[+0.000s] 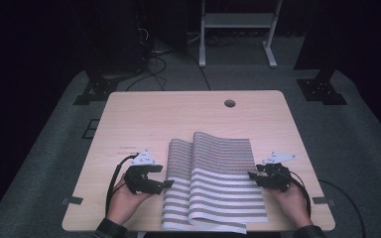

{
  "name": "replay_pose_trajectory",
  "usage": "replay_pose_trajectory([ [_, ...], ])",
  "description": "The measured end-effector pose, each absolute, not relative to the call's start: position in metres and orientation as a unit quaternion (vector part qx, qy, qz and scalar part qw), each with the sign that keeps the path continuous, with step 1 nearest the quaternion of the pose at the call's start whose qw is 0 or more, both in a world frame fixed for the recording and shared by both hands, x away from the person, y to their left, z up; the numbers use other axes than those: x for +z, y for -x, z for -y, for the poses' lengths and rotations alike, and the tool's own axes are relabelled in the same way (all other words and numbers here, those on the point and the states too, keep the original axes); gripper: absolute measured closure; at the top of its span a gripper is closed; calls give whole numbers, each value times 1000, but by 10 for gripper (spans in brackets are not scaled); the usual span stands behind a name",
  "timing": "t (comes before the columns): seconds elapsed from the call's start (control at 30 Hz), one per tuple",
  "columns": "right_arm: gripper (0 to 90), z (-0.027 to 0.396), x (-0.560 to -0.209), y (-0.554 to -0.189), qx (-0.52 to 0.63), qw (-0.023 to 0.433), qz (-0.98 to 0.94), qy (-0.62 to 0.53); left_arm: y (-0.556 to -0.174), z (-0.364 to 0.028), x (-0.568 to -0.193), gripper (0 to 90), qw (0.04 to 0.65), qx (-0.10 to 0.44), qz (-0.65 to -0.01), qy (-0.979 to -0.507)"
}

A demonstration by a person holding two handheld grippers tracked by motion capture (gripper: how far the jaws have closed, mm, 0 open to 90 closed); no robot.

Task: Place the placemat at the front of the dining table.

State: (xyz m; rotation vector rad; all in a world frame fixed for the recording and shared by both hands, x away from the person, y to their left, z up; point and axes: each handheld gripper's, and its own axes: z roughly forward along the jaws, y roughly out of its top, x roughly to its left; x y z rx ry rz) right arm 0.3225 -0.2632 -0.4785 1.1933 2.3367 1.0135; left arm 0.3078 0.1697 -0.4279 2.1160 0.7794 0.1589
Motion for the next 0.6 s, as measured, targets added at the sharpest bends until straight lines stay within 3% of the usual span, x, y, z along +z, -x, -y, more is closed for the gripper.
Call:
replay_pose_trajectory([
  [0.33, 843, 256, -477, -322, 361, 149, -823, -412, -307, -168, -426, 259, 428, 66, -308, -847],
  [0.6, 868, 257, -474, -324, 363, 128, -817, -429, -307, -167, -424, 259, 432, 65, -307, -846],
])
